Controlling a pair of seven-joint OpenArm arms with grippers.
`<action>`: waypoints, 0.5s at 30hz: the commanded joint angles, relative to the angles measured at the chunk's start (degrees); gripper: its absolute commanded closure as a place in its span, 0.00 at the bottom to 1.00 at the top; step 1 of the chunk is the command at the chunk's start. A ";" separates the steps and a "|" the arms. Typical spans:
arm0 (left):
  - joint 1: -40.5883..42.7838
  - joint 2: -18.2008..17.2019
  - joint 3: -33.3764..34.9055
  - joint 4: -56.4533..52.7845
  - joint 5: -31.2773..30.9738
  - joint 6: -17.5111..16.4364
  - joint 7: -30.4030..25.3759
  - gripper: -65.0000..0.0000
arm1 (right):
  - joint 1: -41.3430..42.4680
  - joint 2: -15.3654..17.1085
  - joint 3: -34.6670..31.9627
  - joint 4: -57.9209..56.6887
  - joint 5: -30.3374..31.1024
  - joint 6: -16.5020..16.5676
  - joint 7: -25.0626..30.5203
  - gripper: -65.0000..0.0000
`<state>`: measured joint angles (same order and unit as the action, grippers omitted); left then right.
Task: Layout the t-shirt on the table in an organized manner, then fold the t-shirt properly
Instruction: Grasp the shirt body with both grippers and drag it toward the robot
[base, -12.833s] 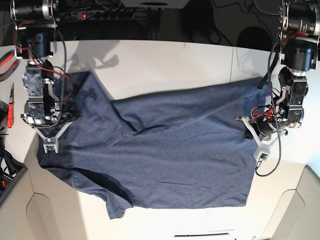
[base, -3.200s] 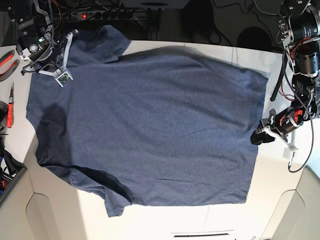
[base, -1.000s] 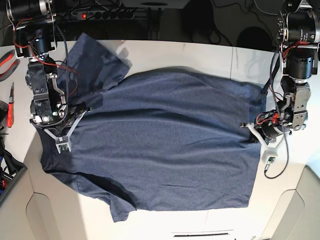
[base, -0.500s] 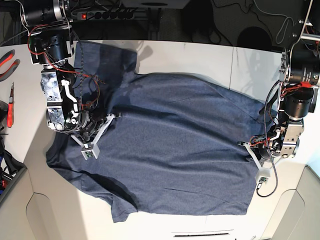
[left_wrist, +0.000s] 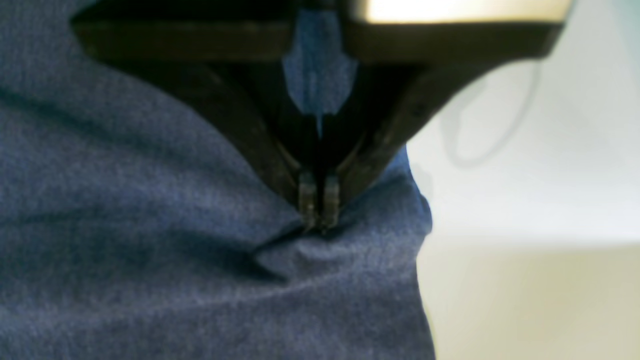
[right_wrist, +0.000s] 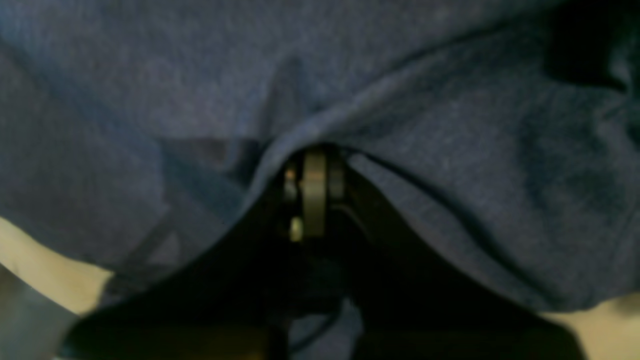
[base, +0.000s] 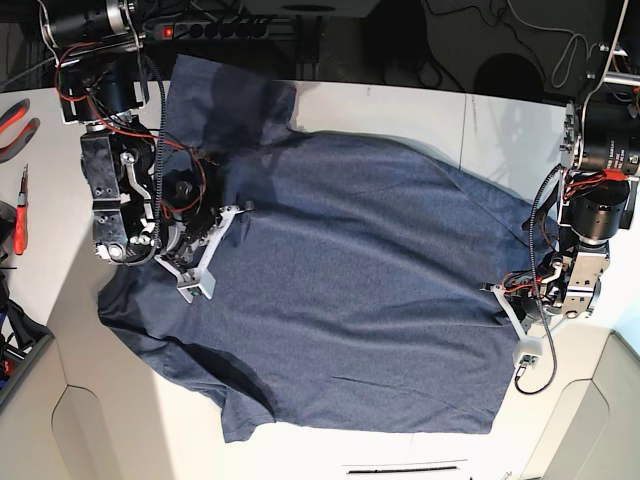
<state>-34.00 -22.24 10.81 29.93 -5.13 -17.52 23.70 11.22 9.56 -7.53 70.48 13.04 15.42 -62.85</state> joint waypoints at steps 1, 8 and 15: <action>-1.46 -0.79 -0.11 0.44 0.26 0.42 0.52 1.00 | -0.46 1.68 0.04 0.17 -4.20 -1.49 -3.67 1.00; -1.36 -0.79 -0.11 0.44 0.24 0.42 0.79 1.00 | -0.46 4.44 0.07 4.42 -11.37 -5.57 -3.45 1.00; -1.36 -0.79 -0.11 0.44 0.24 0.42 0.81 1.00 | -0.20 4.42 0.07 5.22 -16.17 -9.31 0.24 1.00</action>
<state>-34.00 -22.24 10.81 29.93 -5.17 -17.47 23.97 10.63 13.45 -7.60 75.48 -2.02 6.76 -61.78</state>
